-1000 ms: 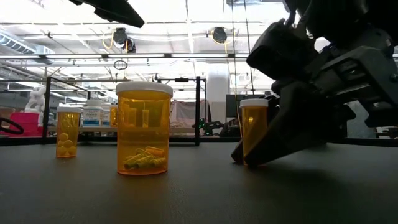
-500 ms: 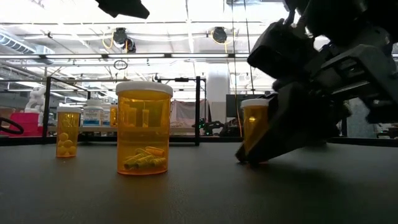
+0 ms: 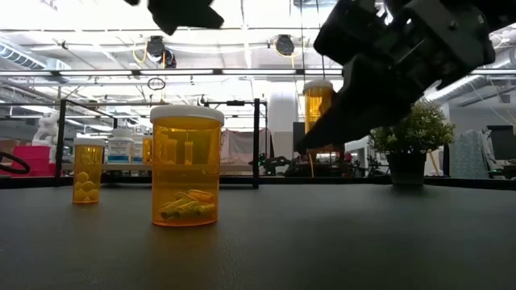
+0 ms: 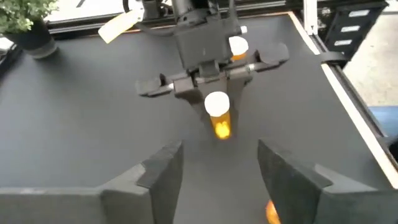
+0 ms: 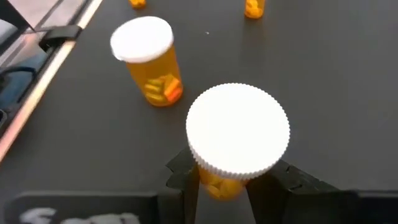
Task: Pick and place medicine bottles onto shelf by color
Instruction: Put the small orange pill bottle aligned with the other small orange pill bottle on the shelf
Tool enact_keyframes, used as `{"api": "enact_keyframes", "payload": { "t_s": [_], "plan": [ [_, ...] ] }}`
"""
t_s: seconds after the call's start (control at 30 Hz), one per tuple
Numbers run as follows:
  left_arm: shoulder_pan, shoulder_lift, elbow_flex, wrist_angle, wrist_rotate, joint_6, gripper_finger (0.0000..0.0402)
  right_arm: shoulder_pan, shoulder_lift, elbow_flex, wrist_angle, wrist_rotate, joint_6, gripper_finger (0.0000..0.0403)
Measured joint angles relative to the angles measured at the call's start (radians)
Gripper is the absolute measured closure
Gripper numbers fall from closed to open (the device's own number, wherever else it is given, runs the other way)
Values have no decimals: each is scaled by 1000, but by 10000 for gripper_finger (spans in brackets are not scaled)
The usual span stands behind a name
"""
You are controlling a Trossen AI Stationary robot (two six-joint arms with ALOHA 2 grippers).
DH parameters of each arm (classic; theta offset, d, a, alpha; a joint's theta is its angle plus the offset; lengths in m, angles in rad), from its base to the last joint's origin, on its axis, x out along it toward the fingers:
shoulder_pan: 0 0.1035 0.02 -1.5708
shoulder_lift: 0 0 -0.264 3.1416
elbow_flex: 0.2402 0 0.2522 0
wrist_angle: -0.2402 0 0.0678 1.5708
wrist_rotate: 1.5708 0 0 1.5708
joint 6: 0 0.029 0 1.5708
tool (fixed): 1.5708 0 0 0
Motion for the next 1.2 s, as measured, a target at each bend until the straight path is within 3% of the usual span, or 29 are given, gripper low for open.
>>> {"api": "enact_keyframes", "payload": {
  "t_s": [0.2,0.37,0.83,1.2],
  "plan": [
    [46,76,0,57,17,10,140,-26,-1,0,-18,35,-2,301],
    [79,133,27,92,59,10,123,-26,-1,0,-40,82,-1,301],
    [109,376,265,-22,110,78,145,-26,-2,2,-37,134,27,301],
    [145,385,275,-38,88,39,153,-25,-2,2,-23,132,13,300]
  ]
}}
